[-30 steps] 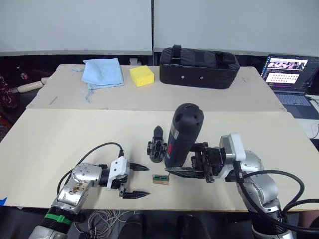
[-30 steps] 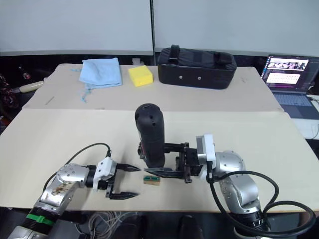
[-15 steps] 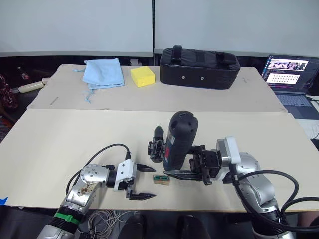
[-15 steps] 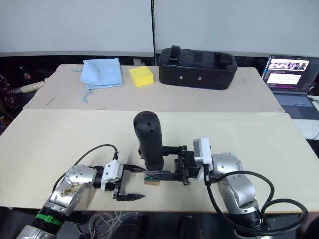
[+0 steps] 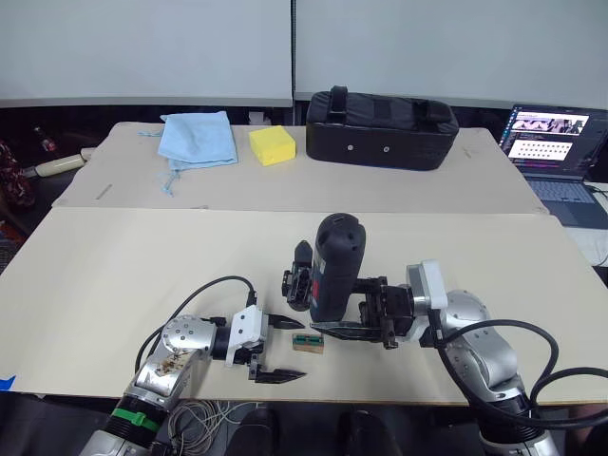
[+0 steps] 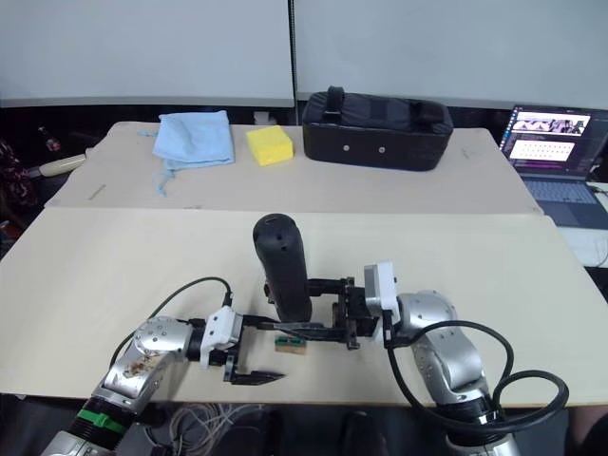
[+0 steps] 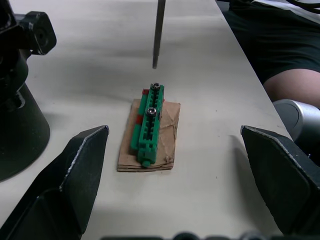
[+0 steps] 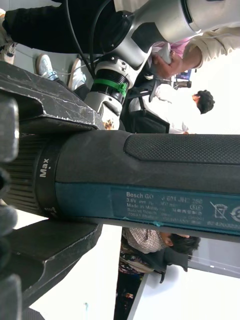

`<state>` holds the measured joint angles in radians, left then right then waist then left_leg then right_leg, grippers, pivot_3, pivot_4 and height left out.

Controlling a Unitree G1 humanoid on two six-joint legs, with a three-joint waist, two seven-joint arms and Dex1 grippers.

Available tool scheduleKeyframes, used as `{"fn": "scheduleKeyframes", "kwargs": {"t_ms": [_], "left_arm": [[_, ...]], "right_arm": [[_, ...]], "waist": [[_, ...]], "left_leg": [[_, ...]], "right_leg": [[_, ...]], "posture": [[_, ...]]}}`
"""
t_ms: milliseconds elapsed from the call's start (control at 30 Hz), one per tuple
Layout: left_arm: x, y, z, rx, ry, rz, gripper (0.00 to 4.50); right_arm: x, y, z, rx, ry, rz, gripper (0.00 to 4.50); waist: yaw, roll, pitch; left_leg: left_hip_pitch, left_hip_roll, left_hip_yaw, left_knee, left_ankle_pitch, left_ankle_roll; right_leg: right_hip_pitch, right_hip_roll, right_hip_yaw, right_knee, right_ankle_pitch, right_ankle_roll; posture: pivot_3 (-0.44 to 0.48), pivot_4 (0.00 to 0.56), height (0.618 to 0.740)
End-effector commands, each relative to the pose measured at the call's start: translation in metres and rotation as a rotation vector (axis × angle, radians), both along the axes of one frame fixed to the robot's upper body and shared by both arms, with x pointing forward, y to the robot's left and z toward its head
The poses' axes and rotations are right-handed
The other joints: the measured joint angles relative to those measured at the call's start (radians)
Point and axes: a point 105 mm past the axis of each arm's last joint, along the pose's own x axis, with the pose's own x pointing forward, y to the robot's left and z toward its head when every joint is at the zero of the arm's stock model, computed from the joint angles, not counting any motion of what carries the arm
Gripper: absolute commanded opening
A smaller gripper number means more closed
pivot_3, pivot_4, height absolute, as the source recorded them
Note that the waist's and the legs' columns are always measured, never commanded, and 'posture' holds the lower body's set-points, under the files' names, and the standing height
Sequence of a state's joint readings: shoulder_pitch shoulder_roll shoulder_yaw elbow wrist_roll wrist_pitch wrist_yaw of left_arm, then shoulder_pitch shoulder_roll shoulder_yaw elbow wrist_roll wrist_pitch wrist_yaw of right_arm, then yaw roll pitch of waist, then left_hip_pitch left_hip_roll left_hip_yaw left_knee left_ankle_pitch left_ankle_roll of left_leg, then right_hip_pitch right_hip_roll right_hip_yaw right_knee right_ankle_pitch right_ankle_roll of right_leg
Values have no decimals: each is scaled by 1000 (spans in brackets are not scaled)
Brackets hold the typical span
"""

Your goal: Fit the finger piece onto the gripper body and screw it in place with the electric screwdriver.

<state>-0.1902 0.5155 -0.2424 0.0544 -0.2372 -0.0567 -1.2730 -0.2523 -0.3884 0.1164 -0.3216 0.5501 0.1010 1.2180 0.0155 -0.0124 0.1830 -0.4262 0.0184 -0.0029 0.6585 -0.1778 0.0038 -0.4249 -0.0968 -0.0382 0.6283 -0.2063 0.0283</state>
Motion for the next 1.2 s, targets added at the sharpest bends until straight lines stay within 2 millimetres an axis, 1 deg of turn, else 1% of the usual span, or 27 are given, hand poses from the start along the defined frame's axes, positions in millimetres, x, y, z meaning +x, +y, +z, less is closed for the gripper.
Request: {"fn": "scheduleKeyframes", "kwargs": {"t_ms": [33, 467, 1200], "left_arm": [[0, -8, -2, -16, 34, 8, 4500], [-5, -9, -4, 7, 31, -21, 4500], [-7, -8, -5, 8, 39, -10, 4500]], "right_arm": [[-4, 2, 10, 22, -67, 17, 1928], [-5, 3, 5, 9, -54, 14, 1928], [-4, 4, 0, 2, -40, 16, 1928]], "waist": [[1, 0, 0], [0, 0, 0], [-1, 0, 0]], "left_leg": [[0, 0, 0, 0, 0, 0], [0, 0, 0, 0, 0, 0], [0, 0, 0, 0, 0, 0]], "right_leg": [[0, 0, 0, 0, 0, 0], [0, 0, 0, 0, 0, 0], [0, 0, 0, -1, 0, 0]], "posture": [[0, 150, 740], [0, 150, 740], [0, 150, 740]]}}
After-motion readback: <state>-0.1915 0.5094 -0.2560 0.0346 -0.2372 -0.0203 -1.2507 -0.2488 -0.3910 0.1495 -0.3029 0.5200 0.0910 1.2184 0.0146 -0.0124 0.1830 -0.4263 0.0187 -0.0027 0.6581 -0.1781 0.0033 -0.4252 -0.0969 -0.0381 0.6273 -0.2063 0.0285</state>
